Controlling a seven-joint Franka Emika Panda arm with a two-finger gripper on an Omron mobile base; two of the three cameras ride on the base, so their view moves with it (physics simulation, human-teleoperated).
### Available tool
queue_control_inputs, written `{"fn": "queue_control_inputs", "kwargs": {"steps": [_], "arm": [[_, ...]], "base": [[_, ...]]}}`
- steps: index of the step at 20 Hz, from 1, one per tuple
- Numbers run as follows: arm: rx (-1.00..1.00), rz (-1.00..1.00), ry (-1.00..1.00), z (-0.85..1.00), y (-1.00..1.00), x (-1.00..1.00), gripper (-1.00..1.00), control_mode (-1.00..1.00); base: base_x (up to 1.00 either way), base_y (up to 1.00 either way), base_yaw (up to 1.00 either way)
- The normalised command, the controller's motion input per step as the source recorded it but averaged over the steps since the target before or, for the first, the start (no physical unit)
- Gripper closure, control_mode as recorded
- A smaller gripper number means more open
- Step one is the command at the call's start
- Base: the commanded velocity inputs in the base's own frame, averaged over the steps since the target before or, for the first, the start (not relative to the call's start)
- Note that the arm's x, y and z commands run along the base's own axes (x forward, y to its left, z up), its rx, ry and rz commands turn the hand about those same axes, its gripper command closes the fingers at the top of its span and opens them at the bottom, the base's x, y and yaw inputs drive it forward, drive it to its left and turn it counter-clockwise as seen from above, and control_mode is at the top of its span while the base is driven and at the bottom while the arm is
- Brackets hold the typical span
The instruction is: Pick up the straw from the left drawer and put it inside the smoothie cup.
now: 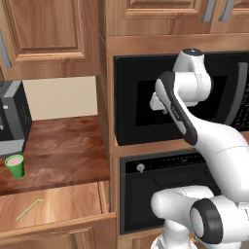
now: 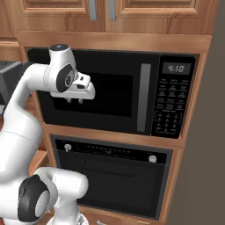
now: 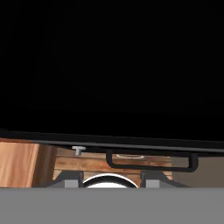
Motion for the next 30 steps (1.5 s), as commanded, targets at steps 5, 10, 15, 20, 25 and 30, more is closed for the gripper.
{"fn": "queue_control_inputs", "kwargs": {"steps": [5,10,15,20,25,30], "arm": [[0.00,0.00,0.00,-0.04,0.00,-0.31,-1.00,-1.00],[0.00,0.00,0.00,-0.31,0.00,-0.58,-1.00,-1.00],[0.00,0.00,0.00,-0.30,0.00,-0.21,-1.00,-1.00],[0.00,0.00,0.00,-0.19,0.00,-0.01,-1.00,-1.00],[0.00,0.00,0.00,-0.02,0.00,0.00,-1.00,-1.00],[0.00,0.00,0.00,-0.03,-0.02,-0.22,-1.00,-1.00]], "base": [[0.00,0.00,0.00],[0.00,0.00,0.00],[0.00,0.00,0.00],[0.00,0.00,0.00],[0.00,0.00,0.00],[0.00,0.00,0.00]]}}
